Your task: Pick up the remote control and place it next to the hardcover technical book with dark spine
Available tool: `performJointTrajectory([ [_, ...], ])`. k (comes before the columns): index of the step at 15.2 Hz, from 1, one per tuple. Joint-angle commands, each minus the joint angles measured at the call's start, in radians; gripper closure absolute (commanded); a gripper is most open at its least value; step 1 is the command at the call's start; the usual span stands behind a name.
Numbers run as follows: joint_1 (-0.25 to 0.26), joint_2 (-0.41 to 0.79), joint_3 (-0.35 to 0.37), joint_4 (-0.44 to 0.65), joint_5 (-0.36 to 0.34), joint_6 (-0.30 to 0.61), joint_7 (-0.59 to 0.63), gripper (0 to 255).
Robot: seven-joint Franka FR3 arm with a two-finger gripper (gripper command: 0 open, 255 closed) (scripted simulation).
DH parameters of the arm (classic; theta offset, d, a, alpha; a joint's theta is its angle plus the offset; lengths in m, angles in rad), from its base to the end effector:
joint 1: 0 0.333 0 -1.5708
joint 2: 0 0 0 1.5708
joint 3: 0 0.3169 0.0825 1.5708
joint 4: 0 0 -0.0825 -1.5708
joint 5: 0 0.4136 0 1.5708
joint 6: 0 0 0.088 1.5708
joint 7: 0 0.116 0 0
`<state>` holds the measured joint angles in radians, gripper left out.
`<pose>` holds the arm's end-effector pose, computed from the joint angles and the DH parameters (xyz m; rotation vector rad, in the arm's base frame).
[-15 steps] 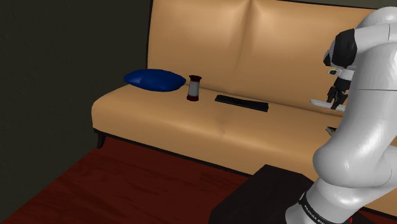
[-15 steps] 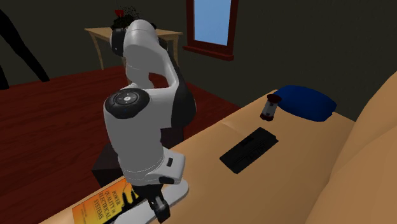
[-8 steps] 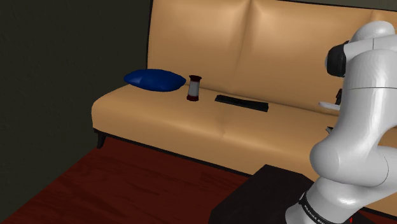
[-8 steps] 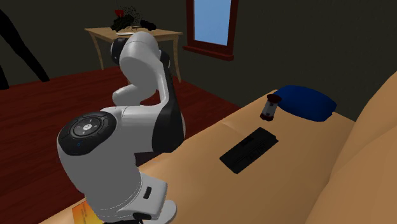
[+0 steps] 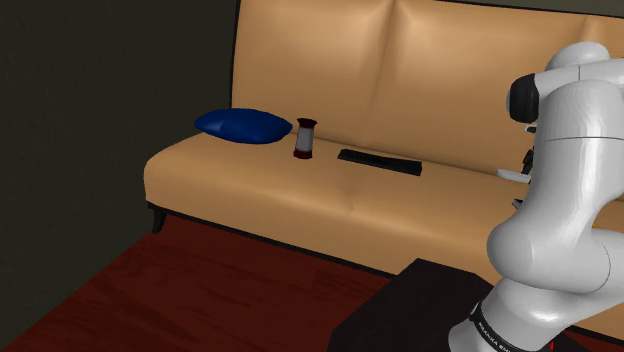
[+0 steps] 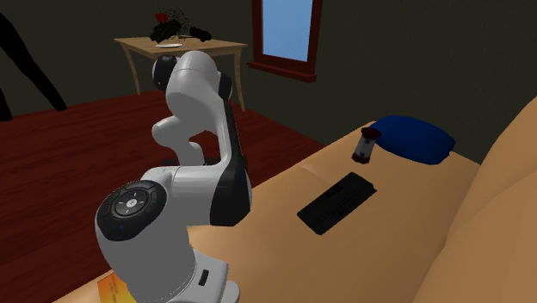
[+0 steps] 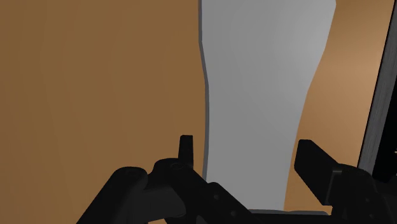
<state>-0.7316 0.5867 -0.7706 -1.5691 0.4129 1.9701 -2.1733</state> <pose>0.1511 -0.6901 0.3525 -2.9939 -0.9076 0.0243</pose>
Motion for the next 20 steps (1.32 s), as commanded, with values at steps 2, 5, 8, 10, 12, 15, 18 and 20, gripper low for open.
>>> performJointTrajectory([
  [2, -0.002, 0.015, 0.009, -0.019, 0.013, 0.032, -0.007, 255],
  [5, -0.005, 0.026, 0.015, -0.030, 0.022, 0.052, -0.012, 255],
  [8, -0.005, 0.027, 0.015, -0.030, 0.022, 0.052, -0.012, 255],
  [10, -0.005, 0.027, 0.015, -0.030, 0.022, 0.052, -0.012, 255],
  [12, -0.005, 0.027, 0.015, -0.030, 0.022, 0.052, -0.012, 0],
  [15, -0.005, 0.026, 0.015, -0.030, 0.022, 0.052, -0.012, 0],
  [18, -0.002, 0.013, 0.008, -0.016, 0.011, 0.027, -0.005, 0],
  [20, 0.002, -0.011, -0.006, 0.018, -0.009, -0.025, 0.007, 0],
])
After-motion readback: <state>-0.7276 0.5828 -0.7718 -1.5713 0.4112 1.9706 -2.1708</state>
